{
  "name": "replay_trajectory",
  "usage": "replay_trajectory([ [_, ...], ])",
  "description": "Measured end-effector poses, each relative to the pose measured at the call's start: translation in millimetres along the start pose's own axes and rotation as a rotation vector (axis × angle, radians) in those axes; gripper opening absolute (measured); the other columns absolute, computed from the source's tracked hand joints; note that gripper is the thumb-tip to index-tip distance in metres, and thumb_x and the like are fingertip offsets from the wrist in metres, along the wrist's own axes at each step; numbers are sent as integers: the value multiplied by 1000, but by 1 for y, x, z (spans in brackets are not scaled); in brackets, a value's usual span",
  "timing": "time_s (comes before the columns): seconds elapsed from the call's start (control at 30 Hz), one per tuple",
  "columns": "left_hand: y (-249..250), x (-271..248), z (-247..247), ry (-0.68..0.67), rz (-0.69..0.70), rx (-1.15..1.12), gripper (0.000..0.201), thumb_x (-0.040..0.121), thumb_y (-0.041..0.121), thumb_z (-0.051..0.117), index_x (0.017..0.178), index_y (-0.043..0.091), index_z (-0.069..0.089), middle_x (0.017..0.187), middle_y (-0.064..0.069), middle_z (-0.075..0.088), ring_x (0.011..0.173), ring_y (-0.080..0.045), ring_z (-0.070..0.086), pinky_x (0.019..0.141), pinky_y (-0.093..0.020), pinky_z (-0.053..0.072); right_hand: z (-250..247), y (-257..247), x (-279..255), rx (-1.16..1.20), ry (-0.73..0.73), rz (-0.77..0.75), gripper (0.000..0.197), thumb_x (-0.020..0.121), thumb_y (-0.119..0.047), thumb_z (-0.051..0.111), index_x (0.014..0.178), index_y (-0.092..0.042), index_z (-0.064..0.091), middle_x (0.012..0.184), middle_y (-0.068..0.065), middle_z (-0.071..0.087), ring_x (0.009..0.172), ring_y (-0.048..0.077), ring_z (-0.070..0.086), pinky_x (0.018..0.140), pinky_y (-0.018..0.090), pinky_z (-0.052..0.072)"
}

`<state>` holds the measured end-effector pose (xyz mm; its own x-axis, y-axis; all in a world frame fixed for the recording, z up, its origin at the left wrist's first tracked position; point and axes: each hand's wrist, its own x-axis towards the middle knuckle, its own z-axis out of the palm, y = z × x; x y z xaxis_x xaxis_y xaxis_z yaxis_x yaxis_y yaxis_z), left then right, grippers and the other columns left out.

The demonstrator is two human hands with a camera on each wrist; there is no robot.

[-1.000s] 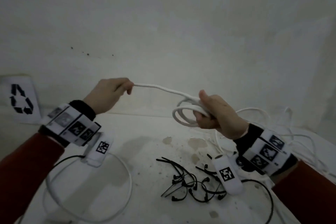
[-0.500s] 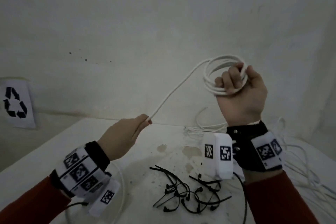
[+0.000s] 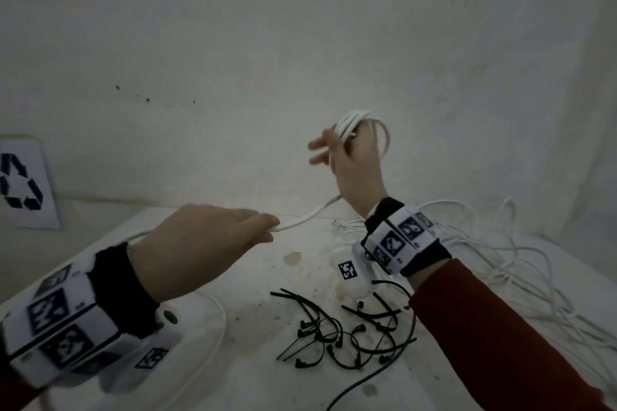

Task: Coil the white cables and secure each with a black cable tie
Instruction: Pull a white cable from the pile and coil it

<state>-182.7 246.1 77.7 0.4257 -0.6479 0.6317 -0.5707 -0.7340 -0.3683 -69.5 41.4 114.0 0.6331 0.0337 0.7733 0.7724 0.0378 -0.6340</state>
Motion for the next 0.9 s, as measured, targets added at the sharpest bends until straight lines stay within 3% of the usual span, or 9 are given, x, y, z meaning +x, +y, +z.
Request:
replay_trajectory([
  [0.1,-12,5,-13,54,-62,40,37,100,46,17,98,27,48,75,7,68,44,-19,59,33,-27,42,0,9,-22,-369,-401,52,11,97,-18,53,92,-16,44,80,-1,70,56,18,63,56,33,54],
  [0.17,-24,9,-18,85,-102,86,28,96,45,27,95,27,49,76,5,67,49,-22,60,37,-28,42,-2,6,-33,-420,-613,86,14,99,-21,50,96,-7,46,79,1,72,51,13,58,53,29,50],
  [0.23,-36,14,-19,83,-144,77,26,94,45,31,94,26,50,77,2,66,55,-25,60,40,-32,44,-4,0,-42,-339,-694,161,26,102,-25,42,99,0,49,70,2,69,46,16,50,49,28,44],
  [0.4,-53,26,-8,22,-222,-21,41,93,54,23,97,28,54,80,3,61,65,-25,57,52,-39,48,-2,-21,-62,-45,-641,306,68,98,-55,22,84,-5,66,44,-5,38,38,10,29,42,22,25],
  [0.5,-51,29,1,34,-240,-183,35,94,56,23,103,35,50,81,4,62,70,-21,56,61,-42,49,-4,-32,-63,140,-545,353,69,88,-68,27,68,-15,67,38,-5,31,34,10,22,41,19,19],
  [0.63,-45,29,10,144,-299,-383,30,95,45,30,120,39,46,70,1,57,64,-17,54,64,-37,46,-15,-43,-55,557,-503,459,62,94,-52,25,66,-12,63,33,-7,26,30,9,14,39,23,11],
  [0.7,-42,27,13,168,-314,-437,36,96,42,28,130,43,40,64,4,49,58,-14,48,61,-33,45,-23,-46,-52,766,-516,481,60,95,-48,23,67,-12,62,34,-6,20,28,12,11,39,26,16],
  [0.8,-44,23,21,171,-321,-380,40,96,43,24,136,45,29,62,3,48,54,-16,45,57,-35,45,-40,-48,-43,1096,-539,396,52,99,-42,26,77,-7,57,39,-2,24,31,15,20,46,26,27],
  [0.9,-48,10,32,127,-325,-302,39,95,54,19,130,43,32,66,4,49,55,-19,46,52,-38,44,-63,-52,-30,1290,-413,242,45,101,-36,27,86,-2,54,43,2,34,36,16,27,53,29,30],
])
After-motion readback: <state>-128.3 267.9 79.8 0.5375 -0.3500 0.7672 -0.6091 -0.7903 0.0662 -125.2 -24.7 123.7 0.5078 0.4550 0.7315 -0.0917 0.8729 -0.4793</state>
